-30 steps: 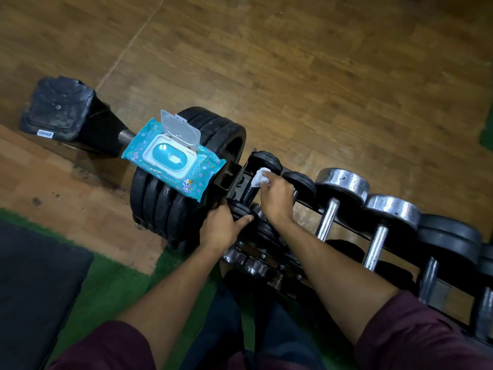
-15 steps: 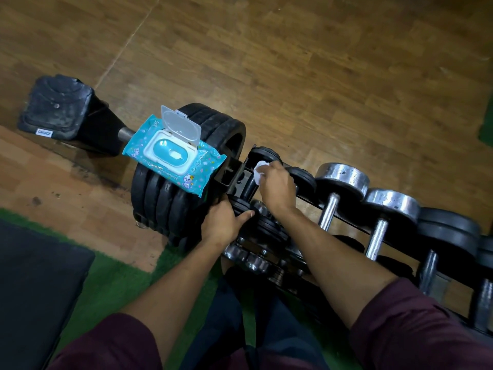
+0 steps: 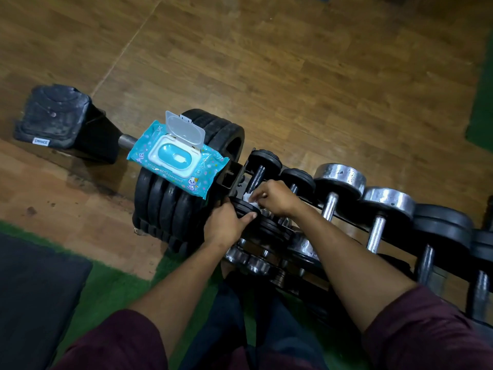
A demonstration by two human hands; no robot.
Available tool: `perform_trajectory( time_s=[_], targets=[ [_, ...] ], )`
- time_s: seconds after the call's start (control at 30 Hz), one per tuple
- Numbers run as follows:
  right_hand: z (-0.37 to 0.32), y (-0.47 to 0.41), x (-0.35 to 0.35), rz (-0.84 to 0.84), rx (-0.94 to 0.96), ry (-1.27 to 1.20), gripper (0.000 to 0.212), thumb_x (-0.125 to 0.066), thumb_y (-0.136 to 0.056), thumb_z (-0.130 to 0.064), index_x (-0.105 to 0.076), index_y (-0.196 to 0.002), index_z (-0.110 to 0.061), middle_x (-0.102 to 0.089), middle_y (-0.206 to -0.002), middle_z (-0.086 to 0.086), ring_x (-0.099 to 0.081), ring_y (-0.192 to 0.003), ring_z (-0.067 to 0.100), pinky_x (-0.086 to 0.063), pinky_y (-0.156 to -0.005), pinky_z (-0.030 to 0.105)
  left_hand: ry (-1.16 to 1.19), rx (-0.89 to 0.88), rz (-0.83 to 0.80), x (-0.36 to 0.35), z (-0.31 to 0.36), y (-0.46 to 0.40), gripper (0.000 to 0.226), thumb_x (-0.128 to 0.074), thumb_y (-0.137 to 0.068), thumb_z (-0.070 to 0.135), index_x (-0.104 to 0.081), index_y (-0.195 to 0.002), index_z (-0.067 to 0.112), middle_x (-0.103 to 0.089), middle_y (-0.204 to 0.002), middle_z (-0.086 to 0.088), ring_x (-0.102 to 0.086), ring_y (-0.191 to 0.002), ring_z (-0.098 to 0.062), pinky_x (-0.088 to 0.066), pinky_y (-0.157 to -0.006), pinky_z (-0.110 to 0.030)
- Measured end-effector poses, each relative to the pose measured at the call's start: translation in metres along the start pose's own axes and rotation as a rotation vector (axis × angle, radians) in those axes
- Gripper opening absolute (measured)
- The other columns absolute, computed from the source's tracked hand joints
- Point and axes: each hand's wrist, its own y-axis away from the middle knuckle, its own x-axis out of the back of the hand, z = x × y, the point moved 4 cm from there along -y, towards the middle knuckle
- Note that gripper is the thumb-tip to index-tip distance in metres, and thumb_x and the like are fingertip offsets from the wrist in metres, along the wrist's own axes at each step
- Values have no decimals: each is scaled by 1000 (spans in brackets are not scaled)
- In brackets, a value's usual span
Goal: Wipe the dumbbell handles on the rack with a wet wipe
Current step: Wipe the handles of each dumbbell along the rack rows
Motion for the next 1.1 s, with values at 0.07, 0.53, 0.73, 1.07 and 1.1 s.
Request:
perform_trajectory(
  time_s=[0.07,0.53,0.73,1.07,1.1],
  targets=[
    [6,-1,-2,34,-88,12,31,-57,-89,8,-79,-100,-11,-74,-111,5,-67,-107,18,-54,-89,29,1,-10,-21,0,0,-1,82,-70,-83,67,-47,-135,8,-65,-125,-15,-62,-115,-37,-51,-85,-39],
    [26,59,24,628,-234,-93,24,-57,-93,-10,-77,-105,-17,-70,-112,2,-64,-92,13,-43,-77,21,128,-407,149,-3,23,36,79,-68,-93,45,-35,-155,9,-36,-160,-8,-33,-147,-26,-32,-120,-43],
    [44,84,30,557,-202,-15,14,-65,-93,-25,-79,-94,-22,-66,-103,-6,-64,-86,8,-50,-77,26,196,-387,20,-27,34,51,57,-66,-96,41,-50,-144,17,-53,-136,-2,-52,-127,-21,-48,-104,-39],
    [28,70,-1,86,106,262,28,-62,-91,-16,-67,-118,-23,-66,-115,5,-62,-106,25,-47,-83,33,96,-215,158,-40,42,52,54,-76,-89,40,-60,-136,18,-56,-132,0,-62,-116,-23,-54,-96,-41],
    [27,66,0,119,75,262,30,-63,-92,-17,-65,-121,-24,-65,-118,5,-62,-107,26,-49,-83,35,110,-208,168,-37,38,49,55,-78,-88,40,-61,-135,17,-56,-131,-1,-62,-115,-23,-54,-96,-41]
  ],
)
